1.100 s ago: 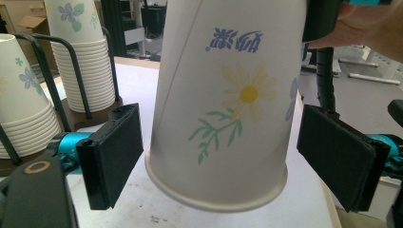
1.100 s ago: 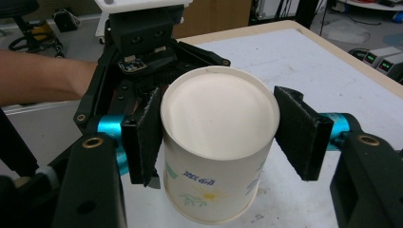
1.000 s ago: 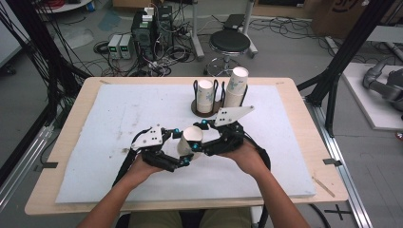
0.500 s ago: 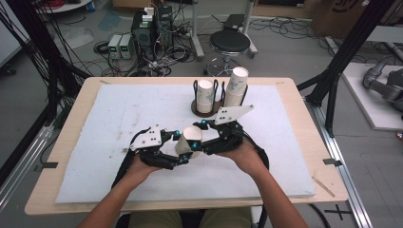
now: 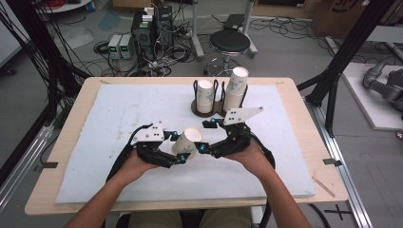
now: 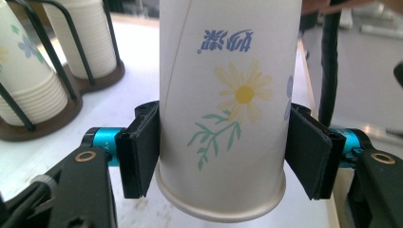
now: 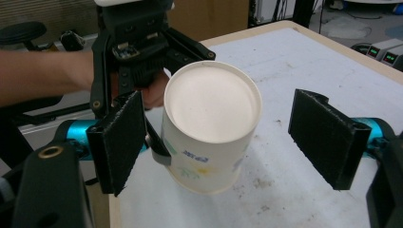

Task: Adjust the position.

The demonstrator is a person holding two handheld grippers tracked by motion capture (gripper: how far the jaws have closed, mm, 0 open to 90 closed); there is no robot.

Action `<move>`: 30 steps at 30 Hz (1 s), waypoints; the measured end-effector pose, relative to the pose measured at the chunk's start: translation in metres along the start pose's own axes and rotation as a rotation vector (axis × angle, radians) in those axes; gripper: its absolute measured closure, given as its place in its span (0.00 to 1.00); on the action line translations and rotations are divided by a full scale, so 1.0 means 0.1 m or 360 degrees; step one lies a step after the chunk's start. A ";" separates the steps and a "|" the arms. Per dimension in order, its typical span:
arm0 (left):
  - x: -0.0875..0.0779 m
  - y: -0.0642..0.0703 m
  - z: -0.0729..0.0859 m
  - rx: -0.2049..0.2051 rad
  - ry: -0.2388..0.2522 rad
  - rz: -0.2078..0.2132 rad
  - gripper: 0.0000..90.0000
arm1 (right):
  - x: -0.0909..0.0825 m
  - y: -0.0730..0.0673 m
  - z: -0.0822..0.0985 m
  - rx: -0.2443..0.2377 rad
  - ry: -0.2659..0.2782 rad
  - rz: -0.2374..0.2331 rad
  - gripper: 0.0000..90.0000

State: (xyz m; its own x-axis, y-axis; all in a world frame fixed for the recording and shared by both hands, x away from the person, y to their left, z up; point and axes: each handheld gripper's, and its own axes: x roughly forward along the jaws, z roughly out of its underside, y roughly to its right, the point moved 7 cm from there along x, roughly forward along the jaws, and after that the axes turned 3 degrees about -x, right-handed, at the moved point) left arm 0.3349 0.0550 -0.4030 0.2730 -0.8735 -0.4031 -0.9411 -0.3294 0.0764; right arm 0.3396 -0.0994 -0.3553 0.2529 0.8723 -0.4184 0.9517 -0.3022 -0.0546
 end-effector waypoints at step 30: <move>0.12 0.11 -0.14 0.0266 -0.0688 0.0156 0.37 | -0.03 -0.04 0.29 -0.0291 -0.0332 -0.0138 0.23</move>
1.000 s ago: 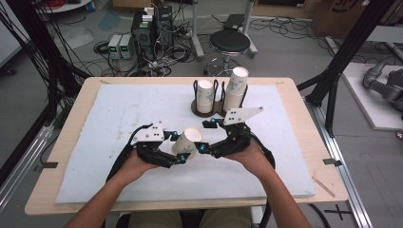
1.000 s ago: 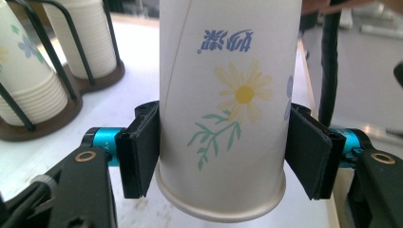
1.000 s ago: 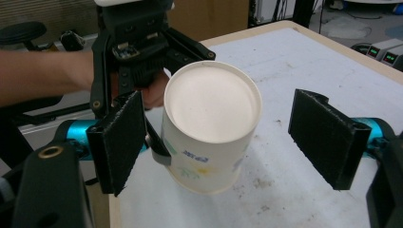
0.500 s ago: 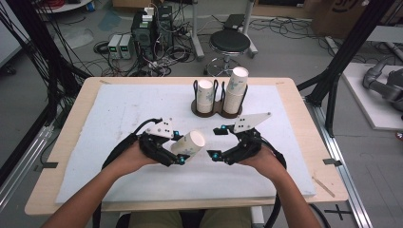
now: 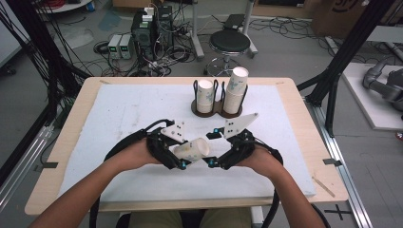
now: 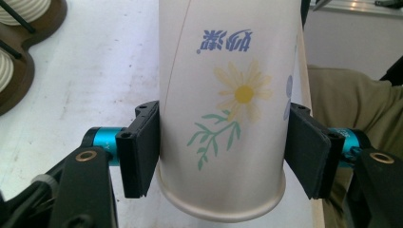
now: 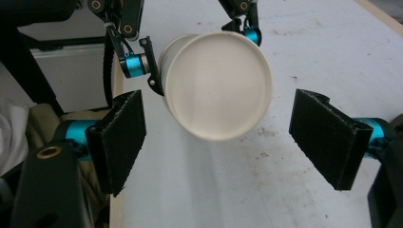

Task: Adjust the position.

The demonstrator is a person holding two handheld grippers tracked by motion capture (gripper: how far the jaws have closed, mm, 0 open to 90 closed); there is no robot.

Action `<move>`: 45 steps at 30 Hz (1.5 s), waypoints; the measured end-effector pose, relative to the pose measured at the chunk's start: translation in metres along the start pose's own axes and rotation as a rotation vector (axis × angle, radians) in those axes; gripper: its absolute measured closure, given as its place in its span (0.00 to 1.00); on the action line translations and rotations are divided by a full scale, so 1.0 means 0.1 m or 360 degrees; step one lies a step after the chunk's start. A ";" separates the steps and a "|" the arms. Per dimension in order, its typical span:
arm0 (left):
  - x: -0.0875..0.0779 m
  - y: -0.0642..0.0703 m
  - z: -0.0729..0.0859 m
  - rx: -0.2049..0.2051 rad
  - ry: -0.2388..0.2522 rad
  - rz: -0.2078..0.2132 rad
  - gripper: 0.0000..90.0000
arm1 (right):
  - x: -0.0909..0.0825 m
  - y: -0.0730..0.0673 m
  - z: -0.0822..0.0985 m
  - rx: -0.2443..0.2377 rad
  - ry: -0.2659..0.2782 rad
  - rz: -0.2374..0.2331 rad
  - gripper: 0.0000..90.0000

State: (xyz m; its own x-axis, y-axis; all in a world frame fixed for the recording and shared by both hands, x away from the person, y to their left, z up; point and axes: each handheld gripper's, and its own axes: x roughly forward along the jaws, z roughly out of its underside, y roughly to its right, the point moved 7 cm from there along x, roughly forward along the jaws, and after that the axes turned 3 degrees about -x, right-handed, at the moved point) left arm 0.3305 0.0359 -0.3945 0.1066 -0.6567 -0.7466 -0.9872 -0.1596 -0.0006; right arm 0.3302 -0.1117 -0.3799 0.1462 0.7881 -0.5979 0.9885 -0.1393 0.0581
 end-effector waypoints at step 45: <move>-0.26 0.01 0.25 -0.0204 0.0696 0.0043 0.21 | 0.08 -0.01 0.19 0.0068 0.0103 -0.0058 0.41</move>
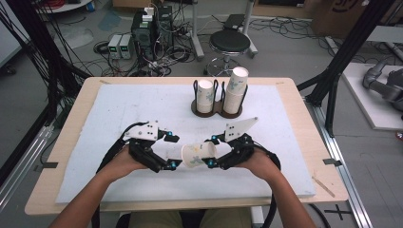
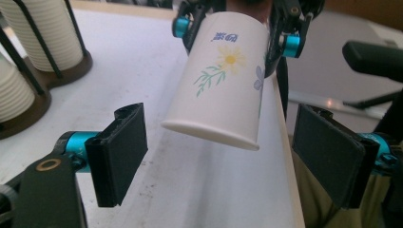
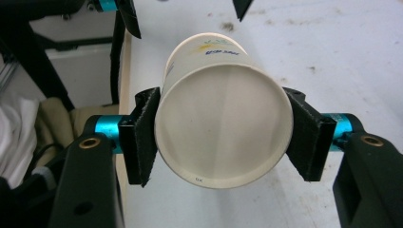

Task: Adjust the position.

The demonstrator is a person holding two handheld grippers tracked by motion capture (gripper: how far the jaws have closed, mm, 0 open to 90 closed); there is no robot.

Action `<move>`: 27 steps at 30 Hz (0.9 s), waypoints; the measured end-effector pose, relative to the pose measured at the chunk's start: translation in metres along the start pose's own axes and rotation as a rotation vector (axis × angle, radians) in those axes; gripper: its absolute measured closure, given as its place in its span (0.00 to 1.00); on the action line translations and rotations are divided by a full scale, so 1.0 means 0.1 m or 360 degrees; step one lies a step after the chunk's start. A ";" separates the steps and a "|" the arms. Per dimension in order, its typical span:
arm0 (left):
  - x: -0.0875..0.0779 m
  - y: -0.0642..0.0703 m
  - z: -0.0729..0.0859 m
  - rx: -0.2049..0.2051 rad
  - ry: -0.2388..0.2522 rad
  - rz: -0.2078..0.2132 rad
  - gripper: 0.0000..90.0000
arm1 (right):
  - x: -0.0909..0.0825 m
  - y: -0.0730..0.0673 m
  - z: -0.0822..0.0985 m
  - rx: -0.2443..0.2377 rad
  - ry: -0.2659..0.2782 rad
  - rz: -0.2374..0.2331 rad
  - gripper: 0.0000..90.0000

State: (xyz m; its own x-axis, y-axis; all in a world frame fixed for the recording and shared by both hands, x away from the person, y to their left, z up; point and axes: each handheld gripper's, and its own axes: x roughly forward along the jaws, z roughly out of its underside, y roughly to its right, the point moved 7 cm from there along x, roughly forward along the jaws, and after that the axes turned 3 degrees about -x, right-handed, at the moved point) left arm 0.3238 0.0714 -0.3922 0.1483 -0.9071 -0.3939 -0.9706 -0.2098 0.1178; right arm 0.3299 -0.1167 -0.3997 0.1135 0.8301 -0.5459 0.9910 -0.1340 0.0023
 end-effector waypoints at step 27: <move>0.00 0.05 0.16 -0.0145 0.0370 0.0074 0.19 | 0.01 -0.10 0.03 0.0083 0.0377 -0.0032 0.41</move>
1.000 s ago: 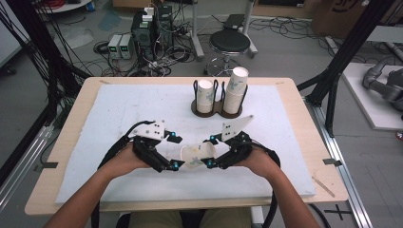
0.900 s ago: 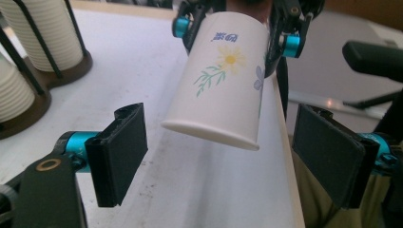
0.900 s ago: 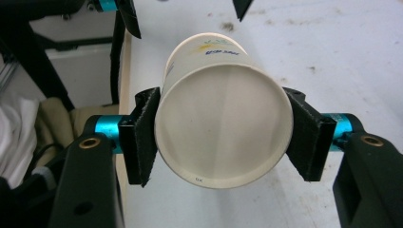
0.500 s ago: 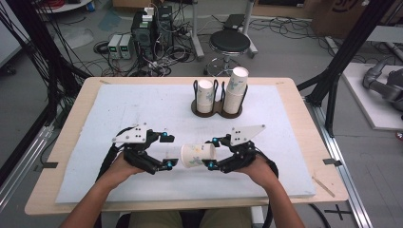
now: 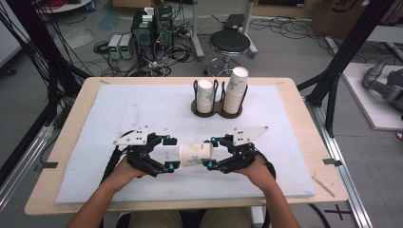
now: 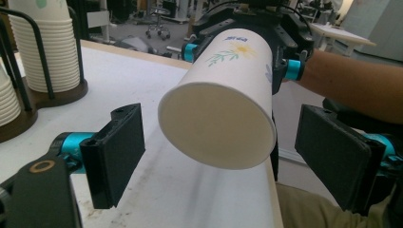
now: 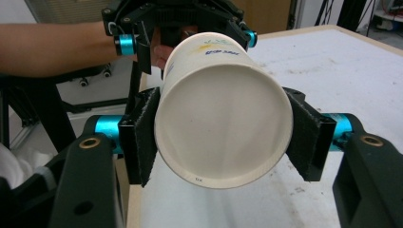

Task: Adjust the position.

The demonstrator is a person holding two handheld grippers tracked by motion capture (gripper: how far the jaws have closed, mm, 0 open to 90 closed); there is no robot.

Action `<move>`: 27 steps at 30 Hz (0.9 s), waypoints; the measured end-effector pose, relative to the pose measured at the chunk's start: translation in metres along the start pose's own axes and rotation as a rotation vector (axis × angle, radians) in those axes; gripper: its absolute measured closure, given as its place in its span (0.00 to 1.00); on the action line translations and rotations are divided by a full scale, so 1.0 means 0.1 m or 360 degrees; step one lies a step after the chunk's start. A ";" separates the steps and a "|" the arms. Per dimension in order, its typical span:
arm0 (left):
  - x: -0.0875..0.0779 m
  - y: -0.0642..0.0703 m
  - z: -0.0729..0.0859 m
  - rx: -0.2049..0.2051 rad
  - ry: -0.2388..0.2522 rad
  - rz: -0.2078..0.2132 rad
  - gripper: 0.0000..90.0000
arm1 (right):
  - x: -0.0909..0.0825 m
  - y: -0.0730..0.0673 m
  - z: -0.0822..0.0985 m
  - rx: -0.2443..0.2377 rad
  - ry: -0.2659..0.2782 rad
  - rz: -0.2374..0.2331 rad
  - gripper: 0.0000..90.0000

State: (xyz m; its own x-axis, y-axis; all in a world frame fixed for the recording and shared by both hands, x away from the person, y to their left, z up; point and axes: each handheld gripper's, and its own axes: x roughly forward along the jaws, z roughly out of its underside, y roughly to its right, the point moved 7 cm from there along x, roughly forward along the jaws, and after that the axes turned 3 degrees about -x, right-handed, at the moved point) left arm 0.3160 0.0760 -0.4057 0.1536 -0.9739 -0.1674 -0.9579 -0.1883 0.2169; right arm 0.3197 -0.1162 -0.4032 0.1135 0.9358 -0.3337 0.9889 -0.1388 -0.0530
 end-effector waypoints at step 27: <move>0.14 0.03 0.05 0.0018 0.0031 0.0082 0.28 | 0.04 -0.05 -0.02 0.0014 0.0074 -0.0095 0.41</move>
State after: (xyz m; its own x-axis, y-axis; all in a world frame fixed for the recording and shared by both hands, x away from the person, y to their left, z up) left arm 0.3139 0.0619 -0.4118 0.1088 -0.9845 -0.1376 -0.9672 -0.1368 0.2140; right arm 0.3155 -0.1114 -0.4024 0.0586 0.9566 -0.2855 0.9932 -0.0847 -0.0801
